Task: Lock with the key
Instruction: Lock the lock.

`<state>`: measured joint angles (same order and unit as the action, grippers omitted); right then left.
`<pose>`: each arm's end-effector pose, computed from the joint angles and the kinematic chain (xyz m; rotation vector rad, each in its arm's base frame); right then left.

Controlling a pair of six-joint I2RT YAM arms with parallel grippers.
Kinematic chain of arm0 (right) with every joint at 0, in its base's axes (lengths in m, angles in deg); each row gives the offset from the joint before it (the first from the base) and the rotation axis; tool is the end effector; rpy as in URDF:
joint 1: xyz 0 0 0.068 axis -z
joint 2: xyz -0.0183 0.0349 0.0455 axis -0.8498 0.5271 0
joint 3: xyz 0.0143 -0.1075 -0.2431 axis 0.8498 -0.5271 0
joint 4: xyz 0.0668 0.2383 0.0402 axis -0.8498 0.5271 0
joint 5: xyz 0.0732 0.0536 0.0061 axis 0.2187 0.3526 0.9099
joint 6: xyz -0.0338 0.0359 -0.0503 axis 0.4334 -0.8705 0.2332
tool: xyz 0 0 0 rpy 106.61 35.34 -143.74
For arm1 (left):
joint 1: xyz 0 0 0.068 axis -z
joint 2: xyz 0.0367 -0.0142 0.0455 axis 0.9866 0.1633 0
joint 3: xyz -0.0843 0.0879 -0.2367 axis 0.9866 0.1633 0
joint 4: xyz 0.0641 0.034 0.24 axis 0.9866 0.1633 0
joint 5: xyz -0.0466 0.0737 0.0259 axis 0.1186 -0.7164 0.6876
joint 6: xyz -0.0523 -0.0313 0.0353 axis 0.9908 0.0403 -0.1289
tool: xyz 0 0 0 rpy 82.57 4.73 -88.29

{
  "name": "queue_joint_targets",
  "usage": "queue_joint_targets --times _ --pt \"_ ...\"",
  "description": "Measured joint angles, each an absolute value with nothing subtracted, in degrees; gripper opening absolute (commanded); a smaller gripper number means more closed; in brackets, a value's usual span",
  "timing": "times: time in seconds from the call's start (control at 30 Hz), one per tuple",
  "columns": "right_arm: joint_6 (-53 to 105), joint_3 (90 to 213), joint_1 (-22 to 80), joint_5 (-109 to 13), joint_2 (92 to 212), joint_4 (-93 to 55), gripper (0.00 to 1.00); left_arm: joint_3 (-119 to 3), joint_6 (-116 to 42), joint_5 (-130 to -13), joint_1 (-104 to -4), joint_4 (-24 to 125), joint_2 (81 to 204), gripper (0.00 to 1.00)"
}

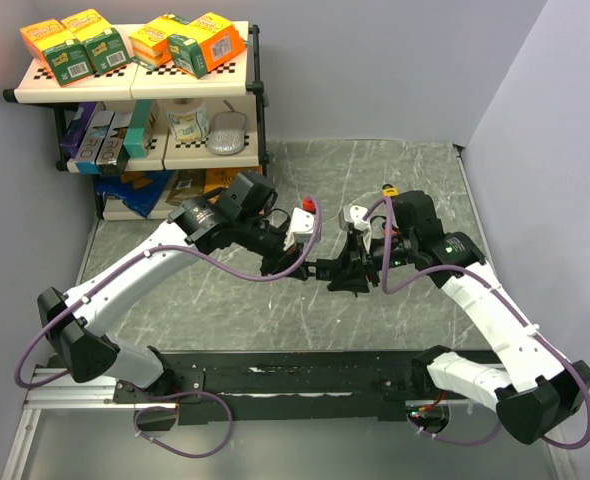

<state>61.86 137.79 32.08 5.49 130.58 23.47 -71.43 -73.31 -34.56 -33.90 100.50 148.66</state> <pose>0.1553 0.1324 0.3385 -1.4117 1.5268 1.1653 0.1717 -0.2419 0.3634 1.6519 1.6160 -1.1139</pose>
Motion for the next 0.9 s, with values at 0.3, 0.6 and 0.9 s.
queue_joint_targets --times 0.3,0.6,0.9 --pt "57.82 137.79 32.08 5.27 131.81 20.93 0.0 -70.19 -76.99 -31.98 -34.93 101.66 147.26 0.55" --pt "49.43 135.67 32.34 7.19 130.82 12.34 0.0 -63.06 -77.93 -31.9 -39.54 100.81 141.41 0.59" --pt "40.62 133.48 32.34 10.03 129.58 4.25 0.0 -55.52 -68.96 -31.7 -39.52 86.88 133.6 0.56"
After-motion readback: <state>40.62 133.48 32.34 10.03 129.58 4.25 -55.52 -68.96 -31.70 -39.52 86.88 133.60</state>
